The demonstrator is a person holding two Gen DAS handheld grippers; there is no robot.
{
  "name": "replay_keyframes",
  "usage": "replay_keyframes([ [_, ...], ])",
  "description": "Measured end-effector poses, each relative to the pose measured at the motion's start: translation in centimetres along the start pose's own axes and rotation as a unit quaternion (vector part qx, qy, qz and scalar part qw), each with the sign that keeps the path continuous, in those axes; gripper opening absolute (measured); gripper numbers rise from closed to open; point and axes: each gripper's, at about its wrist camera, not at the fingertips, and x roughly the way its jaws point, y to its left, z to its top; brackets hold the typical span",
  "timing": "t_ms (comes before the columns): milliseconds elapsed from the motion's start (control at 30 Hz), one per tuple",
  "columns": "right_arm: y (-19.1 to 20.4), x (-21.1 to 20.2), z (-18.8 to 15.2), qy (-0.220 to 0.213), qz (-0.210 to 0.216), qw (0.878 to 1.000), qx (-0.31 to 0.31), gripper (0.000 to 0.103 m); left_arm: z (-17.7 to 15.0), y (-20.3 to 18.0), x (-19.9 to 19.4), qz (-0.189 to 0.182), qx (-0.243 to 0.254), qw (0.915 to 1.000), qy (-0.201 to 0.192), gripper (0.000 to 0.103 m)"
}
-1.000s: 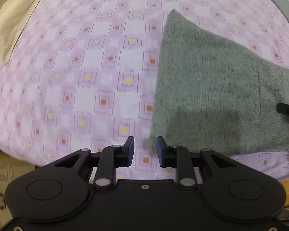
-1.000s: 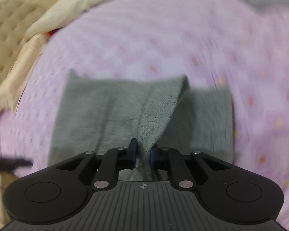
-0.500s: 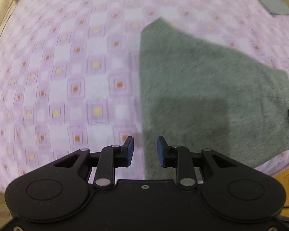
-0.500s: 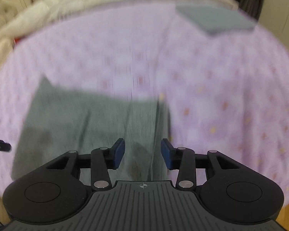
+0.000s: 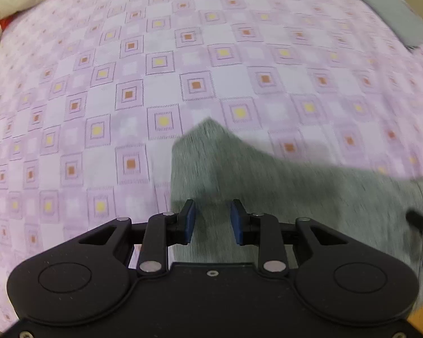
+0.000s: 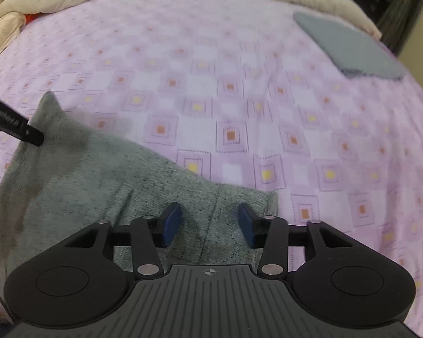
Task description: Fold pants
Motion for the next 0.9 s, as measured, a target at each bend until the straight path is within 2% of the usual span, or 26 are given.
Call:
replay_keyframes([
  [167, -1.4, 1.2, 0.0, 0.009, 0.01, 0.999, 0.044, 0.062, 2.1, 1.3, 2.8, -0.013, -0.043, 0.9982, 0.04, 0.038],
  [233, -1.6, 1.6, -0.4, 0.006, 0.016, 0.998, 0.052, 0.066, 2.5, 0.8, 2.8, -0.005, -0.029, 0.9988, 0.04, 0.037],
  [367, -1.9, 1.2, -0.6, 0.003, 0.022, 0.999, 0.044, 0.067, 2.1, -0.5, 2.1, 0.015, 0.025, 0.9994, 0.016, 0.037],
  [533, -3.2, -0.3, -2.5, 0.011, 0.031, 0.998, 0.05, 0.069, -1.4, 0.0, -1.2, -0.008, 0.042, 0.999, -0.014, 0.042],
  [567, -3.3, -0.5, -3.0, 0.017, 0.03, 0.998, 0.051, 0.069, -2.3, 0.0, -1.7, -0.014, 0.04, 0.999, -0.014, 0.048],
  [600, -3.5, -0.7, -3.8, 0.025, 0.03, 0.998, 0.053, 0.069, -3.6, 0.2, -2.0, -0.019, 0.036, 0.9991, -0.011, 0.053],
  [767, -5.2, -1.0, -6.7, 0.035, 0.057, 0.993, 0.102, 0.073, -9.0, 0.8, -1.6, -0.027, 0.023, 0.9989, 0.029, 0.054],
  [833, -5.8, -0.7, -7.0, 0.038, 0.067, 0.989, 0.124, 0.077, -10.7, 0.8, -1.0, -0.018, 0.023, 0.9987, 0.042, 0.059],
  [900, -6.2, 0.0, -6.9, 0.046, 0.075, 0.987, 0.132, 0.079, -11.7, 0.8, -0.3, -0.008, 0.022, 0.9989, 0.042, 0.075],
])
